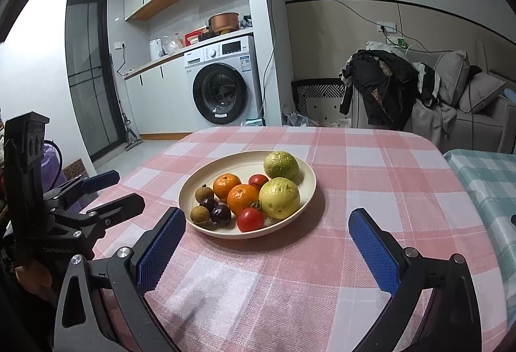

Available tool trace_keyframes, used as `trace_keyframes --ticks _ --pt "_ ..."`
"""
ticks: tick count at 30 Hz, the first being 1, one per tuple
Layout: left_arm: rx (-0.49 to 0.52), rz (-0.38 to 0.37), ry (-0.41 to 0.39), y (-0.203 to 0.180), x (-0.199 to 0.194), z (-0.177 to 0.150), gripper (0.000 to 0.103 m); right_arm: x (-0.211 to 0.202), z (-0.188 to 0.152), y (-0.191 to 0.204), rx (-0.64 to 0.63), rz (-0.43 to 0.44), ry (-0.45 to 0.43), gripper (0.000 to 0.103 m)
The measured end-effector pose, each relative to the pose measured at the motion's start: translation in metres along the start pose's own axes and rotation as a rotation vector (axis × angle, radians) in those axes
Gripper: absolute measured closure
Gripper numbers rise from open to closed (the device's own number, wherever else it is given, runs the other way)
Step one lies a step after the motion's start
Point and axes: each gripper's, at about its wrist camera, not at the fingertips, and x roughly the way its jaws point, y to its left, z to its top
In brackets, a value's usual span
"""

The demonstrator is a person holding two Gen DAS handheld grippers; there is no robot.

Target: Organize fruits

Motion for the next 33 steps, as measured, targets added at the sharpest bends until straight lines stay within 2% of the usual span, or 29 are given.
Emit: trace_keyframes --ticks 12,33 --pt "-0.010 0.011 -0.012 0.001 0.002 0.000 0.001 -0.002 -0.001 0.006 -0.031 0.009 -0.021 0.000" --pt "-0.009 -0.007 -0.021 0.000 0.000 -0.001 0.001 -0.001 0.001 -0.005 0.014 0.013 -0.017 0.000"
